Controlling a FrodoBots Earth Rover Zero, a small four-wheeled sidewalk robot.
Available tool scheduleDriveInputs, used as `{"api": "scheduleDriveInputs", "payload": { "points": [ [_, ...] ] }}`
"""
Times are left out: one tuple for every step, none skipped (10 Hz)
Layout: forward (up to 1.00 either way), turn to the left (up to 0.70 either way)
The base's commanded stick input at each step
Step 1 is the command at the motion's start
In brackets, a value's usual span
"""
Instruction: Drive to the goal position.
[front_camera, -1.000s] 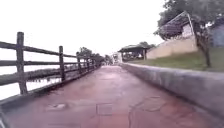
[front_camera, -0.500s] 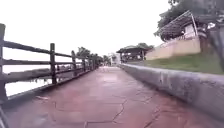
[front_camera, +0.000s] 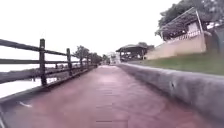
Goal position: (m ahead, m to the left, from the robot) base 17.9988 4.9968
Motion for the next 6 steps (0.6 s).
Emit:
{"api": "scheduleDriveInputs", "payload": {
  "points": [
    [1.0, -0.01],
    [1.0, -0.01],
    [1.0, -0.01],
    [1.0, -0.01],
    [1.0, -0.01],
    [1.0, -0.01]
  ]
}}
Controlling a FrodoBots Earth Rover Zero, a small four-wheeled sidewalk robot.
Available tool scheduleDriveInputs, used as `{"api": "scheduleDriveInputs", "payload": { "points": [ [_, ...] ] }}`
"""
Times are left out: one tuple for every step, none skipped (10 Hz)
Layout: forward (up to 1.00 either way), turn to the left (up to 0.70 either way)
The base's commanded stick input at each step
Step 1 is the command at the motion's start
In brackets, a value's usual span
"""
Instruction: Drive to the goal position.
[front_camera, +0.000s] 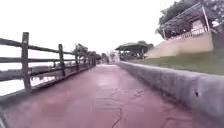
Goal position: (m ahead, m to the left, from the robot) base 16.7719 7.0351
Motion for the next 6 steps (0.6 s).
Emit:
{"api": "scheduleDriveInputs", "payload": {
  "points": [
    [1.0, -0.01],
    [1.0, -0.01],
    [1.0, -0.01],
    [1.0, -0.01],
    [1.0, -0.01],
    [1.0, -0.01]
  ]
}}
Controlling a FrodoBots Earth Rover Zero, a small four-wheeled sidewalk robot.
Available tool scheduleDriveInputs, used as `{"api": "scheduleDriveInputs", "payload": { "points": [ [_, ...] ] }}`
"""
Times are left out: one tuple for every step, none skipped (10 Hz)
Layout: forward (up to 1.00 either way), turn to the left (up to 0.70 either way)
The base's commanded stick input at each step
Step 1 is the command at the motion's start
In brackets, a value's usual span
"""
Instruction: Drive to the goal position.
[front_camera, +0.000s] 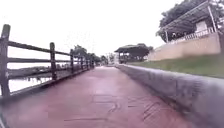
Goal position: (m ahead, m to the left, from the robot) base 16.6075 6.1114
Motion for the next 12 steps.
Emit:
{"api": "scheduleDriveInputs", "payload": {
  "points": [
    [1.0, -0.01],
    [1.0, -0.01],
    [1.0, -0.01],
    [1.0, -0.01],
    [1.0, -0.01],
    [1.0, -0.01],
    [1.0, -0.01],
    [1.0, -0.01],
    [1.0, -0.01],
    [1.0, -0.01],
    [1.0, -0.01],
    [1.0, -0.01]
  ]
}}
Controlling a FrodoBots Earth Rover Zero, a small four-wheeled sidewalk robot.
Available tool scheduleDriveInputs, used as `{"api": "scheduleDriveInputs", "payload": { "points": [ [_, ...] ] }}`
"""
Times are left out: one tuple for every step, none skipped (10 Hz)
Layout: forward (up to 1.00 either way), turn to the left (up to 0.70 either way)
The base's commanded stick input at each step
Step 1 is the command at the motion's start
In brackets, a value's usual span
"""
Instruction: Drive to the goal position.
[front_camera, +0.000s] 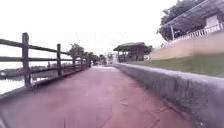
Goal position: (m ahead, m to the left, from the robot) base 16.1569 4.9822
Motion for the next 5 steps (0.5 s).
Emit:
{"api": "scheduleDriveInputs", "payload": {
  "points": [
    [1.0, -0.01],
    [1.0, -0.01],
    [1.0, -0.01],
    [1.0, -0.01],
    [1.0, 0.1]
  ]
}}
